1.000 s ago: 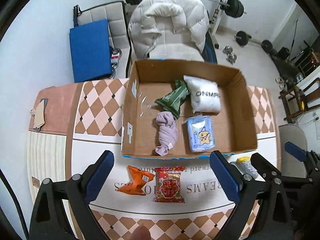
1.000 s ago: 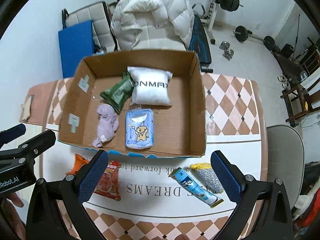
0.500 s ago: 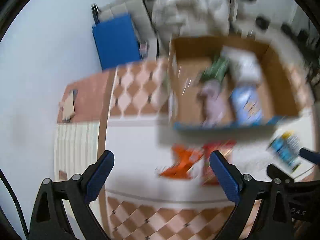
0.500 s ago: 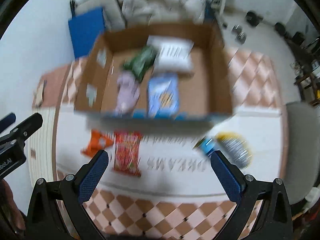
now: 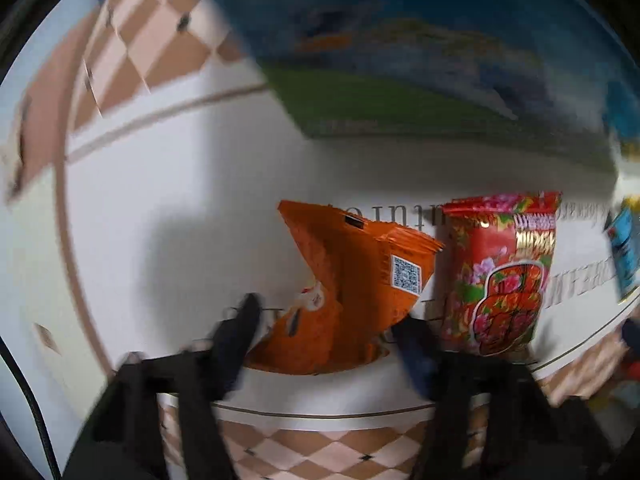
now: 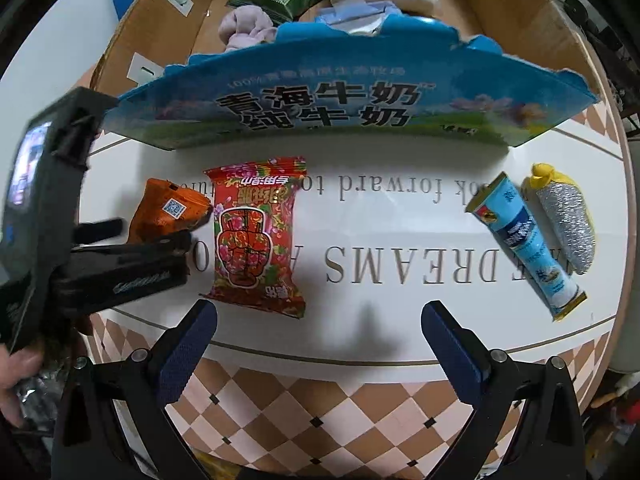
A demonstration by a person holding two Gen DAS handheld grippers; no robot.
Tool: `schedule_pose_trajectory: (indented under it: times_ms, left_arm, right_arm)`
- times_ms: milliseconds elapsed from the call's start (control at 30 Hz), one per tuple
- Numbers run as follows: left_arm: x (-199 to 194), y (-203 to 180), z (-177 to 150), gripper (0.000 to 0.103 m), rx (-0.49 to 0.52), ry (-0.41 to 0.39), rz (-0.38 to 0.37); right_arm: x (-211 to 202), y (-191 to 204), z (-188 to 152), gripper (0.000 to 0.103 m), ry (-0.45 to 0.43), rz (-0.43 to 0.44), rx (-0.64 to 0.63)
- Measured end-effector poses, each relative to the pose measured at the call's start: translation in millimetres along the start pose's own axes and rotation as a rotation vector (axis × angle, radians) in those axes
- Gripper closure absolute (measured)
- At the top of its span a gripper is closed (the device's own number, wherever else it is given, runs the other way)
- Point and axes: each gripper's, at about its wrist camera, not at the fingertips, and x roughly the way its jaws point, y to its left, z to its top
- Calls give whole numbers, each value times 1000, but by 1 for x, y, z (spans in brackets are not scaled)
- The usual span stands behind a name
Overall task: Organize soft objects
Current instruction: 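Move both tools back toward the remaining snack bags on the table, then grasp the orange bag with the left tool while the right grasps the red packet, drop both in box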
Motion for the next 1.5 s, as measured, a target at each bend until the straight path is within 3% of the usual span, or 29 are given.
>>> schedule_pose_trajectory:
  times_ms: [100, 233, 400, 500, 533, 600, 667, 833, 933, 1100, 1267, 1367, 1500]
  left_arm:
    - [3, 18, -8, 61, -94, 18, -38]
    - [6, 41, -27, 62, -195, 12, -31]
    - [10, 54, -46, 64, -280, 9, -48]
    - [9, 52, -52, 65, -287, -8, -32]
    - [7, 48, -55, 66, -283, -17, -17]
    - [5, 37, -59, 69, -265, -26, 9]
    - [6, 19, -67, 70, -229, -29, 33]
    - [10, -24, -99, 72, -143, -18, 46]
    - [-1, -43, -117, 73, -140, -32, 0]
    - [-89, -74, -128, 73, -97, -188, -91]
    - [-196, -95, -89, 73, -5, -356, -126]
    - [-240, -89, -45, 73, 19, -405, -120]
    - [-246, -76, 16, 73, 29, -401, -67]
  right_arm:
    - [7, 9, 5, 0, -2, -1, -2]
    - [25, 27, 14, 0, -4, 1, 5]
    - [53, 45, 23, 2, -13, -66, 24]
    - [75, 52, 23, 14, 33, -90, 15]
    - [81, 54, 21, 23, 47, -101, 4]
    - [83, 58, 14, 32, 37, -119, -30]
    - [80, 61, 5, 47, 21, -142, -71]
    - [80, 44, -27, 51, 40, -164, -117]
    - [75, 26, -45, 54, 77, -123, -104]
    - [23, -2, -59, 54, 29, -31, -63]
    - [-76, -13, -46, 54, -163, 24, -49]
    - [-140, -36, -8, 54, -289, 25, -46]
    - [-174, -56, 60, 54, -372, -21, -11]
